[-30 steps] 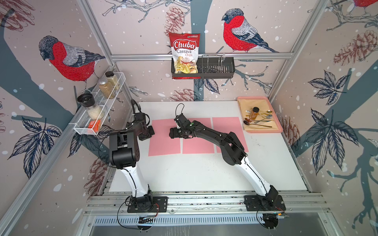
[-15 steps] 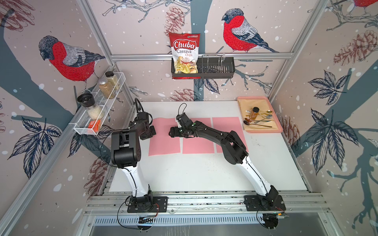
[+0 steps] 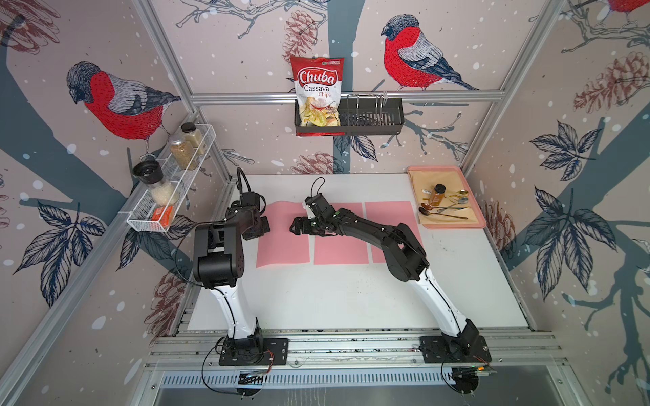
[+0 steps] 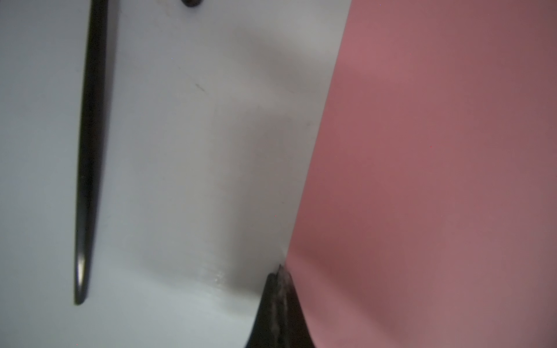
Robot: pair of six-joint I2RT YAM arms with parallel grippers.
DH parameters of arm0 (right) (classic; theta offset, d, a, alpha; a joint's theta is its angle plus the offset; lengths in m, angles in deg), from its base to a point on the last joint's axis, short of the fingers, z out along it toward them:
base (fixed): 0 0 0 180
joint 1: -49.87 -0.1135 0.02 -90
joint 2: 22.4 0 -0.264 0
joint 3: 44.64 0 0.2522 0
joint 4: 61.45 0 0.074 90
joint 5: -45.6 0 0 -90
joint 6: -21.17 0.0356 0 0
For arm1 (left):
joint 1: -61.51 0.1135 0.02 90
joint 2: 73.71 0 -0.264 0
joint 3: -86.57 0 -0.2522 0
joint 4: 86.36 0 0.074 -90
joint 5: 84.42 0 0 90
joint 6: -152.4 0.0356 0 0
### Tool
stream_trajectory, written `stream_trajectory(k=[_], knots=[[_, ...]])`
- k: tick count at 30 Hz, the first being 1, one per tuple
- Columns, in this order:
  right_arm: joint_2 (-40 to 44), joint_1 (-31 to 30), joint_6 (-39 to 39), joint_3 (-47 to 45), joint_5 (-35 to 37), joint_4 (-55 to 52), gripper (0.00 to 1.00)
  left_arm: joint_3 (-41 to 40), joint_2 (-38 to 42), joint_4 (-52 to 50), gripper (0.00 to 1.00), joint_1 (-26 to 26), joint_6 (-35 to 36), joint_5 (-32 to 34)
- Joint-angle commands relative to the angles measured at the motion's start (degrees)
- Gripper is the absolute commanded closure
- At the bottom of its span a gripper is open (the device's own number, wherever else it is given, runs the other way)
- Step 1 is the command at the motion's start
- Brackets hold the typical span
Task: Fold the rectangular paper in half along the long edge
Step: Pick up the paper from the center of the board.
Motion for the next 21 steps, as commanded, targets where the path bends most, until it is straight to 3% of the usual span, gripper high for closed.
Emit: stream_trajectory(k=[1,21], knots=[[-0.7,0.1,1.5,-0.8,-0.4,-4.9,0.1,-0.7,-1.5,-4.2,1.0,-1.3,0.3,-5.5],[-0.5,0.4,2.5,-2.6,-4.7,-0.9,0.09,-0.1,-3.7,-4.9,1.0,-5.2,0.2,-3.2]])
